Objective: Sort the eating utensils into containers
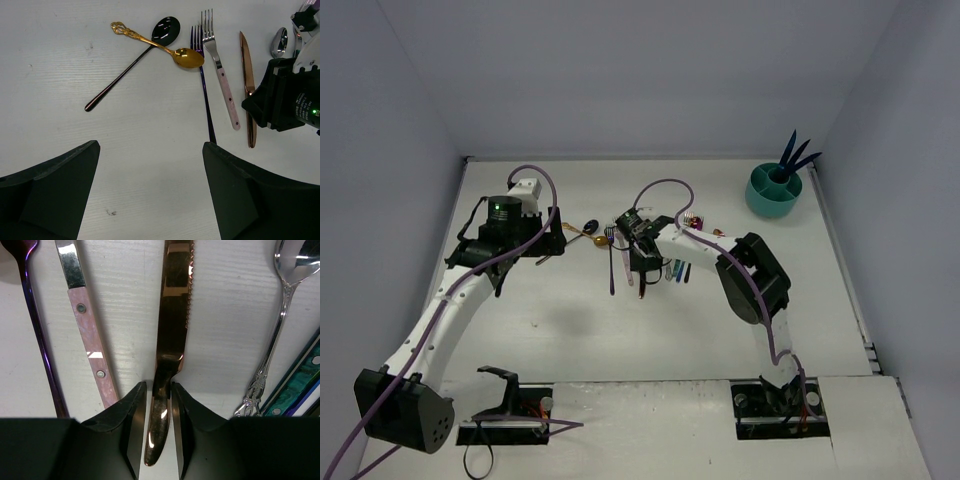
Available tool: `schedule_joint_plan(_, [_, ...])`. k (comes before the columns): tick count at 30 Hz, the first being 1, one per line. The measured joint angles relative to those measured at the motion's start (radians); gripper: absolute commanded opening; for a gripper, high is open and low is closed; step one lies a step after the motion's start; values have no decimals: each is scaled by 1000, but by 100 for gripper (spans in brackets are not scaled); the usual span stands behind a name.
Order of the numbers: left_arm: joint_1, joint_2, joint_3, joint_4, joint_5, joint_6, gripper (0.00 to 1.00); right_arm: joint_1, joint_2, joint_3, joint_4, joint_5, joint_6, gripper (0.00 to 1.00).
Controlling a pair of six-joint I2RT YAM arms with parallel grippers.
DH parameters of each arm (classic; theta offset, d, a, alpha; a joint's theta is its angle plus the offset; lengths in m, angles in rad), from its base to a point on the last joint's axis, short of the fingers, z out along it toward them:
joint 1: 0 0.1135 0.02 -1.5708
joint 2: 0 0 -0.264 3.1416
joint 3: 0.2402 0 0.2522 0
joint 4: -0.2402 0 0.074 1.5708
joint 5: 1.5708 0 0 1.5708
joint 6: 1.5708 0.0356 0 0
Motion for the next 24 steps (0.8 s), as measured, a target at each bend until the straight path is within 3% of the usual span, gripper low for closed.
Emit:
schedule_joint_plan(6, [0, 0, 0, 0, 0, 0, 82, 0, 25, 38, -13, 5, -1, 0])
schedule_joint_plan(18, [0, 0, 0, -1, 4, 0, 82, -3, 21, 140, -47, 48, -64, 0])
schedule_joint_plan(24, [0, 0, 0, 0, 4, 0, 82, -45, -112, 205, -47, 133, -162, 0])
